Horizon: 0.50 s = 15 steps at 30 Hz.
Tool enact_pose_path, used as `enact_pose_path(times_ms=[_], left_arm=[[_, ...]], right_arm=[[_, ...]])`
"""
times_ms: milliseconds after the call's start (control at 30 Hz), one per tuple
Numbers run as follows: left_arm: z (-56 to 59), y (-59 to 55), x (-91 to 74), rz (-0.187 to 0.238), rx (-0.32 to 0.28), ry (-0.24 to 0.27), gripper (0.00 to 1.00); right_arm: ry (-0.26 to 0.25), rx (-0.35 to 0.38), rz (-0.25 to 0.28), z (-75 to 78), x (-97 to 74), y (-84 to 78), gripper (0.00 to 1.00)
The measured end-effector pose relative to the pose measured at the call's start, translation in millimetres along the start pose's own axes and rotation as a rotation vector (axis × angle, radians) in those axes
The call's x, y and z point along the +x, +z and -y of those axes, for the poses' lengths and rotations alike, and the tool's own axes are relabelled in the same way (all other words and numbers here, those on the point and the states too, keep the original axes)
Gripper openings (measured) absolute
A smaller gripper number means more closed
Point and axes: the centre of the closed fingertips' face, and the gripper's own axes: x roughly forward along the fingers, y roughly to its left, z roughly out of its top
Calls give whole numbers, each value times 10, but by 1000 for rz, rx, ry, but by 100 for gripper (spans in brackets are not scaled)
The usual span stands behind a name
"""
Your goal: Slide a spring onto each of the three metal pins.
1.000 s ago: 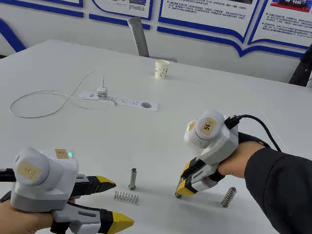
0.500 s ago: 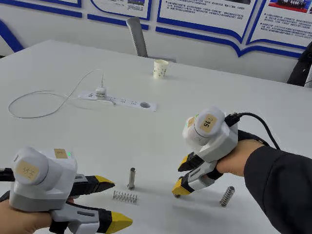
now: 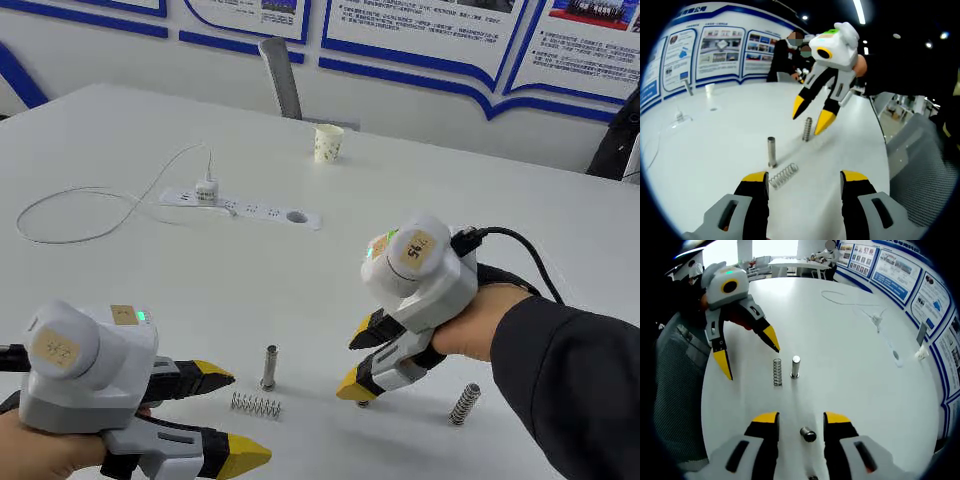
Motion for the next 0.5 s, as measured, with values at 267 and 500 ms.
enact_pose_path(times_ms=[267,500], left_arm=[[1,-1,-3,0,1,-1,59],[-2,0,-8,1,1,1,59]], right_arm=[[20,-8,1,-107,55,81,34],[38,-14,0,-186,118,125,32]])
